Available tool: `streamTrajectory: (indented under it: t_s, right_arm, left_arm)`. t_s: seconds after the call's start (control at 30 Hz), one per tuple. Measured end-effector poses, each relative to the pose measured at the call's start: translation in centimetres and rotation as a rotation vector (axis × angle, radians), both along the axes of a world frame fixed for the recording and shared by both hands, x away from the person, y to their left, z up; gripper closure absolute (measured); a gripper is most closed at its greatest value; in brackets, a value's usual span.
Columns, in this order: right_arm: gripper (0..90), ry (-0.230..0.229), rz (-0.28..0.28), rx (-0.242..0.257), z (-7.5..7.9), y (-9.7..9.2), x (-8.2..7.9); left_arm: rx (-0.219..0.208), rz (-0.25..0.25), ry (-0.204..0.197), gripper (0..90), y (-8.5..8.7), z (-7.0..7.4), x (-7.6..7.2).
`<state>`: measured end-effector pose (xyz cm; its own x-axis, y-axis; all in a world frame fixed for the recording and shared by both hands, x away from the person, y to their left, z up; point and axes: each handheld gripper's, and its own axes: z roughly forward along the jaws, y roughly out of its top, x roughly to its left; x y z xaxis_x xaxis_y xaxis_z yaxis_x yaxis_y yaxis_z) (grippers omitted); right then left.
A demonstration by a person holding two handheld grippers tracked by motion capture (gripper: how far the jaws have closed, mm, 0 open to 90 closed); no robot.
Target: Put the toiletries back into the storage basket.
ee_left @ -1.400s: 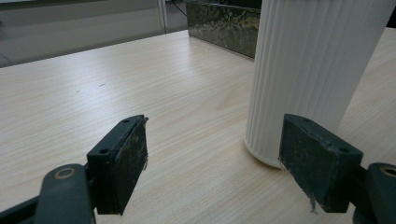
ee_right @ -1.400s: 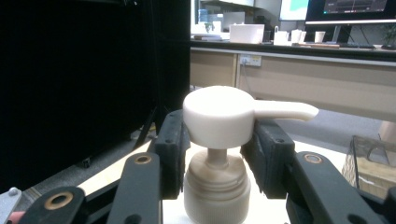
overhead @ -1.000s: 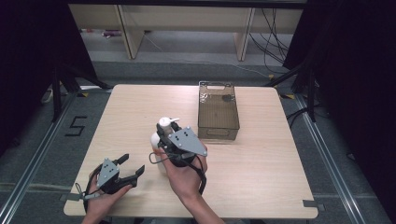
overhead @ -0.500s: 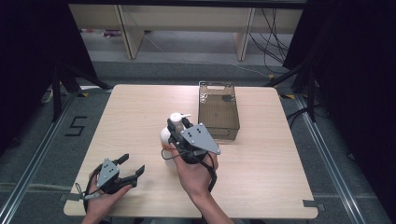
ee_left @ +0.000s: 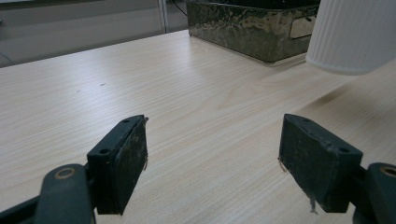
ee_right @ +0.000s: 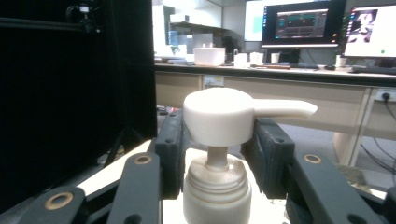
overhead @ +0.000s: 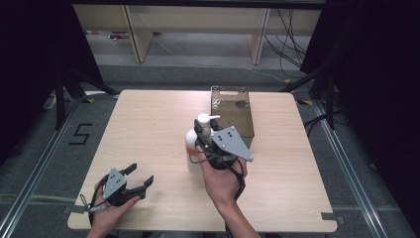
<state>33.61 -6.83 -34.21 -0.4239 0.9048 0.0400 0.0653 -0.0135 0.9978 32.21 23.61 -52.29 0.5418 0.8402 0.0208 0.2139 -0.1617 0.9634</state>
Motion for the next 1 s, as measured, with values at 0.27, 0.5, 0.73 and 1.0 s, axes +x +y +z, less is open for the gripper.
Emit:
streamTrajectory:
  t_s: [0.27,0.5,0.73,1.0]
  right_arm:
    - [60.5,-0.018,-0.038,0.0,0.5,-1.6,0.4]
    - [60.5,-0.024,-0.067,-0.012,0.7,-2.5,0.8]
    - [60.5,-0.031,-0.093,-0.004,1.0,-3.4,1.1]
    - [60.5,-0.045,-0.115,-0.013,1.4,-4.2,1.7]
  left_arm:
    - [-0.006,-0.003,-0.003,22.9,0.0,0.0,0.0]
    - [0.0,0.002,0.002,22.9,0.0,0.0,0.0]
    - [0.002,0.002,0.002,22.9,0.0,0.0,0.0]
    - [0.002,0.002,0.002,23.0,0.0,0.0,0.0]
